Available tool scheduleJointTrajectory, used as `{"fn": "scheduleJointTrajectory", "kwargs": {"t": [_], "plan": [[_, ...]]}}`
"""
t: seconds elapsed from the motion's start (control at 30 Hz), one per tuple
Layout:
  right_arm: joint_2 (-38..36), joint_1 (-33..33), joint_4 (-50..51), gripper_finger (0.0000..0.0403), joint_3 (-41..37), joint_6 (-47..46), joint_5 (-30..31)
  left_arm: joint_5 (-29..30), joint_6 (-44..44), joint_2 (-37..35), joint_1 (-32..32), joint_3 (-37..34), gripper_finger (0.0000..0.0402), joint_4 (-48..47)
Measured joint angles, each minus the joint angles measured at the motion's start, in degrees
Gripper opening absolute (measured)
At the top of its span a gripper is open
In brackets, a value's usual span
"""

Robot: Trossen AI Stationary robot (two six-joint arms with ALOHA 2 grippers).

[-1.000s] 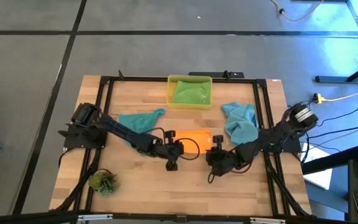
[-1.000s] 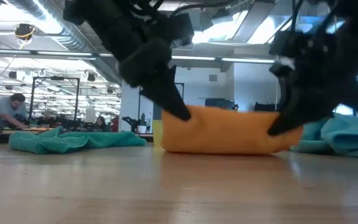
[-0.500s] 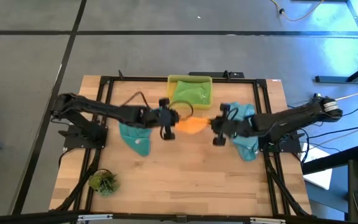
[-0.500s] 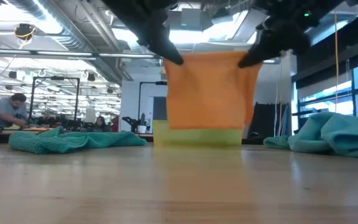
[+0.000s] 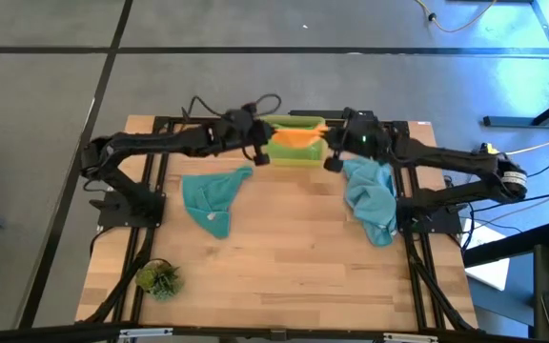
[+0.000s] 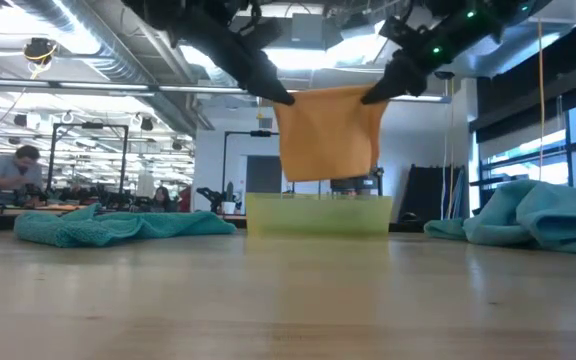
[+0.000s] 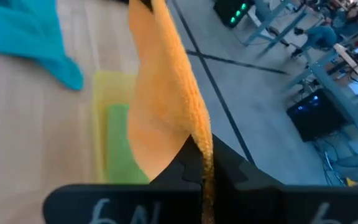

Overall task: Fold microfiber towels
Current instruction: Put the orange microfiber cloth into the yellow bin

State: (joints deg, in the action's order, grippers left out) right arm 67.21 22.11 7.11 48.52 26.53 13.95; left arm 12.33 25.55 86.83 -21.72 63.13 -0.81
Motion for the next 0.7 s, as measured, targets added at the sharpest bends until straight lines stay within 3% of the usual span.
{"fn": "scheduleJointTrajectory", "kwargs": {"t": [0.1,0.37,0.7], "plan": [[1.91,4.95,-1.35,0.0004,1.51,1.00,-5.47,-3.96,1.72,0.07,-3.98,-0.02,0.0000,1.85],[9.73,13.14,-7.68,0.0004,2.20,2.48,-12.07,-12.74,5.82,2.02,-12.07,-0.13,0.0000,7.20],[17.31,17.86,-13.16,0.0004,2.10,5.03,-14.28,-13.63,12.56,11.08,-15.83,-0.15,0.0000,11.82]]}}
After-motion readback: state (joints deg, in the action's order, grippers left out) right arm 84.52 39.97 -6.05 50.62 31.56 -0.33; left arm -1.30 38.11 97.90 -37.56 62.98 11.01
